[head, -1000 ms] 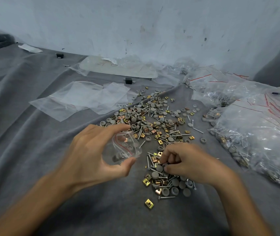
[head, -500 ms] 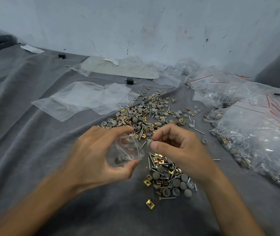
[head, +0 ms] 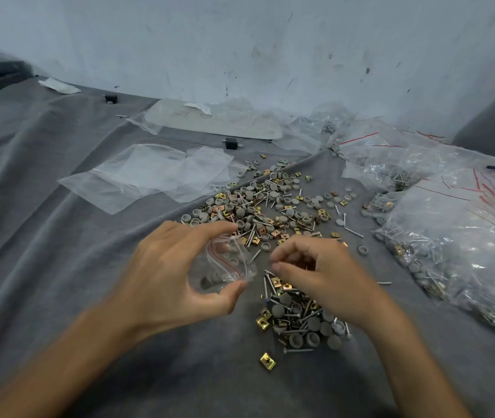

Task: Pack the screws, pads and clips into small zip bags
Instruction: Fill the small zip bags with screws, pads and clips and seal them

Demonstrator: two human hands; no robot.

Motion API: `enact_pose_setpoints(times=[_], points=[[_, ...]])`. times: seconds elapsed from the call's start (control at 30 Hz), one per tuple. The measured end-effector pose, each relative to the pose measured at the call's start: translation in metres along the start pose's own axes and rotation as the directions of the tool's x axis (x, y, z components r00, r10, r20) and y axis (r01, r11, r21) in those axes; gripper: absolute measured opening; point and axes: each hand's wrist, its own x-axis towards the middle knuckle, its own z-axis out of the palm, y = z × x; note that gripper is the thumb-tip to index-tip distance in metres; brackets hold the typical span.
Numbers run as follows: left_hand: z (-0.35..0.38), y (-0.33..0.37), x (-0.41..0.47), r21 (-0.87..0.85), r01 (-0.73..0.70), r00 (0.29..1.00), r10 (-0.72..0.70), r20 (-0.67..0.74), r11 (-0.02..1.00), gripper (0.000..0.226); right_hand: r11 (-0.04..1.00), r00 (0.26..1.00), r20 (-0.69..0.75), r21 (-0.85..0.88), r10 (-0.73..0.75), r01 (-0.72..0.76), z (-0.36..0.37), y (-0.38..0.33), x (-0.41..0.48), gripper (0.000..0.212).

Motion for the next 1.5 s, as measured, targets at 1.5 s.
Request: enact_pose_setpoints(times=[1.5], points=[[0.0, 0.0, 0.001, 0.023, 0.021, 1.0, -0.021, 0.017, 1.0, 0.064, 0.999, 0.988, -0.151, 0.043, -0.012, 0.019, 0.004, 0.004, 0.003, 0.007]])
